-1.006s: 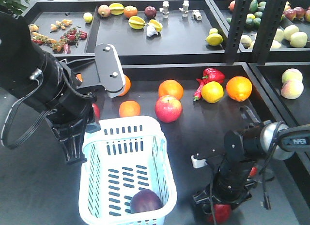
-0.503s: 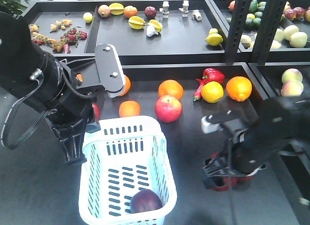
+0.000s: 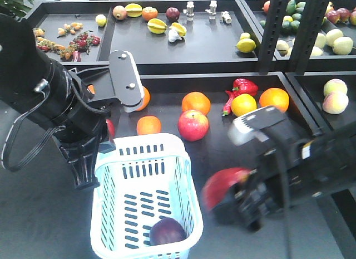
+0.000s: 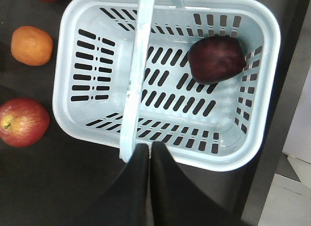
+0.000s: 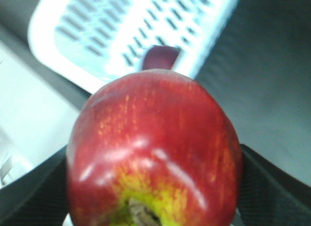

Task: Pick three apples into basket with both arms
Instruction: 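Carry the red apple into the basket and open the right gripper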

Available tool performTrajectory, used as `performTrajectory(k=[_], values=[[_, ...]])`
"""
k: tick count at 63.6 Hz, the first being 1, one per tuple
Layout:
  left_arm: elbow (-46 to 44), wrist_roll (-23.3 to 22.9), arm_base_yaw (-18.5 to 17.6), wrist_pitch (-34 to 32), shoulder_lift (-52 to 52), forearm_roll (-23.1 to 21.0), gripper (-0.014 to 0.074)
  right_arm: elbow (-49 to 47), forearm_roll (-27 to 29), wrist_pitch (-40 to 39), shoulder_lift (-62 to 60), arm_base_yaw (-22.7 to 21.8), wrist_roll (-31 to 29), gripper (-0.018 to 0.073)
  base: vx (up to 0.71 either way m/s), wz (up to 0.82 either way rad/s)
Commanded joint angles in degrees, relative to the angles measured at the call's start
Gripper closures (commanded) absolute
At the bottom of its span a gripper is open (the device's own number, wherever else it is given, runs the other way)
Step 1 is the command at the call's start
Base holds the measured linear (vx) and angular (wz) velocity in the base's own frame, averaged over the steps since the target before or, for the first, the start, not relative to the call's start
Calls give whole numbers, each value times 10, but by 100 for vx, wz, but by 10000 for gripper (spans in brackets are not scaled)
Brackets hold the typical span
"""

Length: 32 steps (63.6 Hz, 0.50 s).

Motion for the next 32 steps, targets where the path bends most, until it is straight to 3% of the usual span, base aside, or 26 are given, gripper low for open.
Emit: performTrajectory(k=[1,15,32], values=[[-15,-6,-1,-3,-20,0,603,-13,24,-59,-3,58,-6,281,0,0],[-15,-6,-1,-3,-20,0,603,-13,23,-164,47,146,2,282,0,0],[-15,-6,-1,-3,-20,0,603,-14,23,-232,123,152,18,280,0,0]])
